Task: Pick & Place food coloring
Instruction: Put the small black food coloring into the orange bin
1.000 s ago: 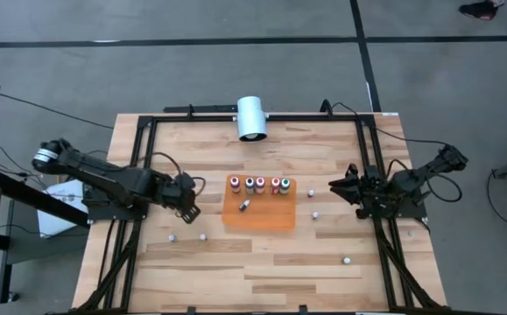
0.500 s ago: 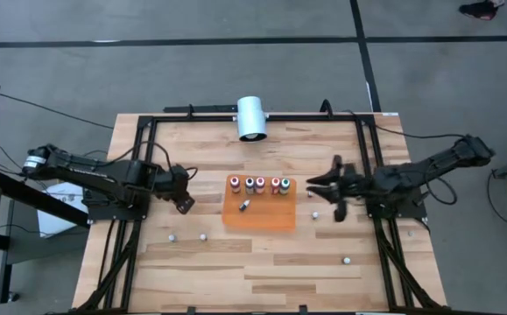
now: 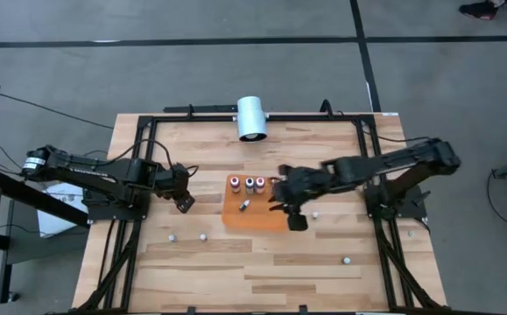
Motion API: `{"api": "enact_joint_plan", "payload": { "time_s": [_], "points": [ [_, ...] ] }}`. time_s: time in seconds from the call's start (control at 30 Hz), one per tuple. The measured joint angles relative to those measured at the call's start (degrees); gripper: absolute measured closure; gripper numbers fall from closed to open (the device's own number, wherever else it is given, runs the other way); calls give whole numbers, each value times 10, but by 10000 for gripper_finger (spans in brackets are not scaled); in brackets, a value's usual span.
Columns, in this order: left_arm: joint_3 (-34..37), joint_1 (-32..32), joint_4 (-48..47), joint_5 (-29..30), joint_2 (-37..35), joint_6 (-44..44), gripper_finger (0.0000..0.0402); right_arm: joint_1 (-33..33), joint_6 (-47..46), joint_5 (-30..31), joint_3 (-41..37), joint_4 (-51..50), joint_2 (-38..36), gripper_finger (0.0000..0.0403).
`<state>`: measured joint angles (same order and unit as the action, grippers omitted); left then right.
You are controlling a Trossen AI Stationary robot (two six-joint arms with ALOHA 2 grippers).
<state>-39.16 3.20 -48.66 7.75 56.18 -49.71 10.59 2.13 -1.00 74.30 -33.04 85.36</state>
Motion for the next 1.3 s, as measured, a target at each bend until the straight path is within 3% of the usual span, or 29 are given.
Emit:
{"api": "enact_joint_plan", "payload": {
  "time_s": [0.23,0.43,0.87,0.97,1.3],
  "points": [
    [0,0,0,-11,0,21,237,-22,97,-21,137,-145,133,316],
    [0,0,-1,-11,0,36,237,-21,156,-21,201,-201,216,316],
    [0,0,-3,-11,0,57,237,-31,235,15,259,-211,327,316],
    [0,0,-3,-11,0,58,237,-33,240,52,271,-218,349,316],
    [0,0,-4,-10,0,61,237,-36,273,92,285,-212,387,316]
  ]
}}
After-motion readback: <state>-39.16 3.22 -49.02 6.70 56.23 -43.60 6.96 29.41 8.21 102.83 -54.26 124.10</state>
